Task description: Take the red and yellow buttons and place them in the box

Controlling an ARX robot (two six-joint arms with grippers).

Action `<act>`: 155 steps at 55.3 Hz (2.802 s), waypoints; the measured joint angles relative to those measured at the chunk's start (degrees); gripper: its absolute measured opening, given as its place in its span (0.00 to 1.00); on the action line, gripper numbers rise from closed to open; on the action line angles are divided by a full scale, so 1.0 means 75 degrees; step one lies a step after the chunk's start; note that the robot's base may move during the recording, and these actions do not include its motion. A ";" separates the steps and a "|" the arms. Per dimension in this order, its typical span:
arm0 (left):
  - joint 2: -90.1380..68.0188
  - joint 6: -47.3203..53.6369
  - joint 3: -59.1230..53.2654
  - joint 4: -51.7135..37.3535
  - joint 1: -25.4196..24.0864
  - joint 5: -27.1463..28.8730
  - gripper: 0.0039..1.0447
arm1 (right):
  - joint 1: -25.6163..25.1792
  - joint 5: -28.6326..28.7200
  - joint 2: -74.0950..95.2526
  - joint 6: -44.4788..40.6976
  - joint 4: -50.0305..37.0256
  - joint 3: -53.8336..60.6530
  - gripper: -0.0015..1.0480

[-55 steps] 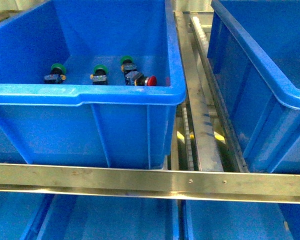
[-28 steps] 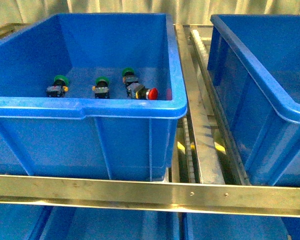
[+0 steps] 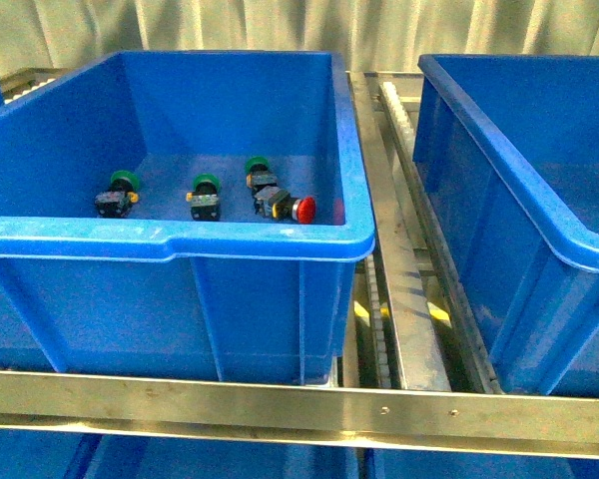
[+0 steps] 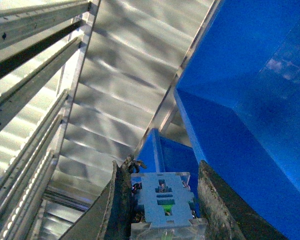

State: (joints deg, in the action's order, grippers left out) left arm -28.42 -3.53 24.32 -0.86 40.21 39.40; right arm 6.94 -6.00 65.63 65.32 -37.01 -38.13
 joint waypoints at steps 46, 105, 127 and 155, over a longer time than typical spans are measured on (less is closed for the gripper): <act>0.3366 0.0393 -0.2763 0.0169 -0.5316 -0.5246 0.02 | 0.1361 -0.1352 -0.1562 -0.1716 0.1314 0.0254 0.28; 0.3678 0.0423 -0.3072 0.0131 -0.5324 -0.5251 0.93 | 0.1265 -0.1495 -0.2154 -0.2562 0.1699 0.0358 0.28; 0.3678 0.0420 -0.3072 0.0131 -0.5327 -0.5222 0.93 | 0.1151 -0.1457 -0.2218 -0.2349 0.1682 0.0539 0.28; 0.3678 0.0431 -0.3075 0.0117 -0.5327 -0.5249 0.93 | 0.0233 -0.1224 -0.2664 -0.1842 0.1769 0.0857 0.28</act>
State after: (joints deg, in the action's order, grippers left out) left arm -0.84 -0.30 1.26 0.01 0.25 0.03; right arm 8.69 -15.18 45.65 51.51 -23.75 -31.70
